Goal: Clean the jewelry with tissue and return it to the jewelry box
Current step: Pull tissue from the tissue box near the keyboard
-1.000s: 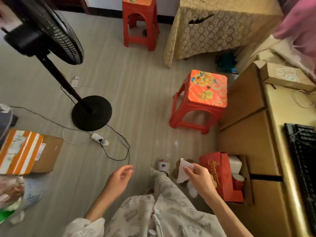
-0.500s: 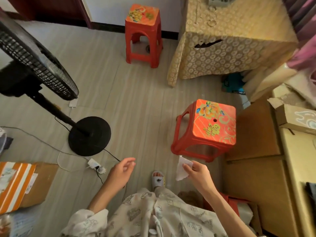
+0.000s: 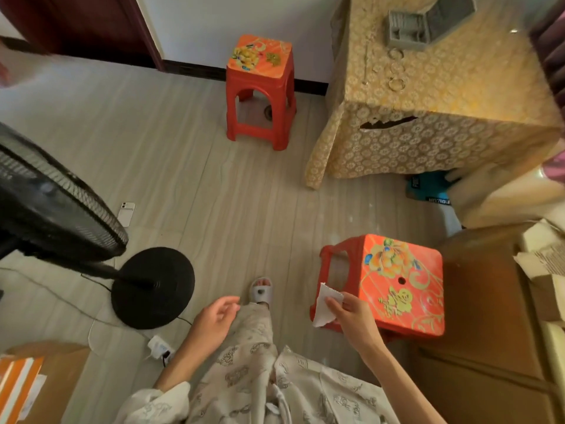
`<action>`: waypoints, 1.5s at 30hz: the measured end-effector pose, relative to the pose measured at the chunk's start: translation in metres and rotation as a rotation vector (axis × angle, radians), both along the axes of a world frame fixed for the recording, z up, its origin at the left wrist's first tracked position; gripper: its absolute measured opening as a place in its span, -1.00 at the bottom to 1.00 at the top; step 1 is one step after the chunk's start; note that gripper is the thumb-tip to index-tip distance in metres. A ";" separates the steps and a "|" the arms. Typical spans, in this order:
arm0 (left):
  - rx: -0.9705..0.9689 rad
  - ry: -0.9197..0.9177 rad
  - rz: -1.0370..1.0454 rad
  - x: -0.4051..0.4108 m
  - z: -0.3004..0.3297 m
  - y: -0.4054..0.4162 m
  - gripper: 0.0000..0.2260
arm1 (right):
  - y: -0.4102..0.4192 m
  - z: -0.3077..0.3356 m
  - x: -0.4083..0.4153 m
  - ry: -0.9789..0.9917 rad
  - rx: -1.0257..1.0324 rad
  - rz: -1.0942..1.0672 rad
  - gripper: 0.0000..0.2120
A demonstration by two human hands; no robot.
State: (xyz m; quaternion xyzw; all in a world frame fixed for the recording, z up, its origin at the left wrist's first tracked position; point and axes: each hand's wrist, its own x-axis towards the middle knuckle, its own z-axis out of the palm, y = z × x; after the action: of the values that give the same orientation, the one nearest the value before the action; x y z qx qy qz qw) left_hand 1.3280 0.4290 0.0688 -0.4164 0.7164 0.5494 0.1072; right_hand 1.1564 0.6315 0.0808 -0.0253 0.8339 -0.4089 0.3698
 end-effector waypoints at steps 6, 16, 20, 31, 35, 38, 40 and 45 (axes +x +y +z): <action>-0.033 0.004 -0.098 -0.093 0.008 -0.099 -0.82 | -0.085 0.012 -0.065 0.011 -0.035 -0.044 -0.84; -0.107 0.056 -0.193 -0.225 0.028 -0.196 -0.75 | -0.167 0.021 -0.166 0.034 -0.034 -0.093 -0.85; -0.095 0.016 -0.175 -0.250 0.016 -0.214 -0.76 | -0.190 0.018 -0.212 0.026 -0.020 -0.078 -0.83; -0.132 0.007 -0.149 -0.401 0.019 -0.263 -0.78 | -0.250 0.022 -0.383 0.072 -0.017 -0.027 -0.72; -0.109 0.057 -0.147 -0.458 0.023 -0.279 -0.83 | -0.267 0.022 -0.424 0.045 -0.018 -0.015 -0.72; -0.086 0.050 -0.159 -0.488 0.021 -0.290 -0.83 | -0.281 0.020 -0.453 0.039 -0.018 -0.006 -0.70; -0.072 0.029 -0.160 -0.502 0.019 -0.299 -0.83 | -0.292 0.018 -0.471 0.020 -0.019 -0.016 -0.73; -0.047 0.010 -0.149 -0.534 0.008 -0.335 -0.85 | -0.327 0.012 -0.517 -0.009 -0.004 -0.042 -0.78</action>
State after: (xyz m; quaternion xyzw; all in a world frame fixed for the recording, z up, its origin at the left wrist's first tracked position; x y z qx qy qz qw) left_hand 0.7940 0.0943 0.0773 -0.3615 0.7587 0.5249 0.1346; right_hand 0.6393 0.3045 0.0932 -0.0066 0.8318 -0.4182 0.3650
